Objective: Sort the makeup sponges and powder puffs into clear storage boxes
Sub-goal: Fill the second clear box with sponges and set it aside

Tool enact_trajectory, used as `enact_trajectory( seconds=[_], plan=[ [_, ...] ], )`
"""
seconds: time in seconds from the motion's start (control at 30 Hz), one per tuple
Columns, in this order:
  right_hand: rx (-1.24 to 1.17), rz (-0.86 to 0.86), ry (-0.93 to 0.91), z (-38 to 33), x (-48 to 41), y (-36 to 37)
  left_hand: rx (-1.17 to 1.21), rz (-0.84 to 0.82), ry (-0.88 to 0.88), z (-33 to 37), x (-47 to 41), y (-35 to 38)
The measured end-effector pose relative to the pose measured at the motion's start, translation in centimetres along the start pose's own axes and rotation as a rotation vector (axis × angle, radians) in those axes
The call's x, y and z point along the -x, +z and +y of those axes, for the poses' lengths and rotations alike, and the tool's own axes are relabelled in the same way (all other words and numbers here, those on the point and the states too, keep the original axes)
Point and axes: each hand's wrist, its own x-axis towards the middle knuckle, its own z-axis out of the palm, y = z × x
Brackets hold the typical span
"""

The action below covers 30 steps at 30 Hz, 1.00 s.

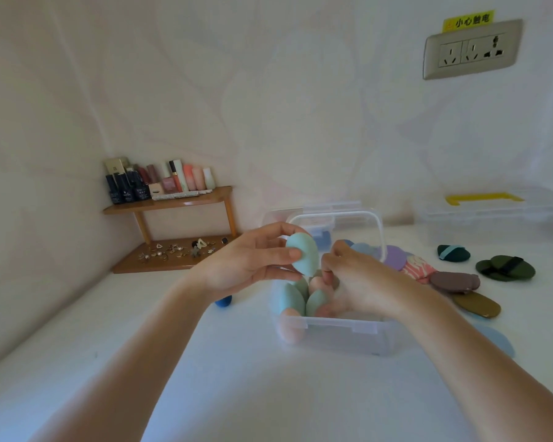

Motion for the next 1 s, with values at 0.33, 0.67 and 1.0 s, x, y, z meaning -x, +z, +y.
enact_trajectory(
  seconds=[0.33,0.67,1.0],
  plan=[
    [-0.03,-0.013,0.032,-0.1,-0.1,0.0,-0.114,0.049,0.005,0.0,0.2,0.6],
    [0.047,-0.005,0.008,0.1,-0.1,0.1,-0.747,-0.02,-0.101,-1.2,-0.1,2.2],
    [0.045,0.004,0.0,0.2,-0.3,0.4,-0.896,-0.084,-0.098,-1.3,-0.1,2.2]
  ],
)
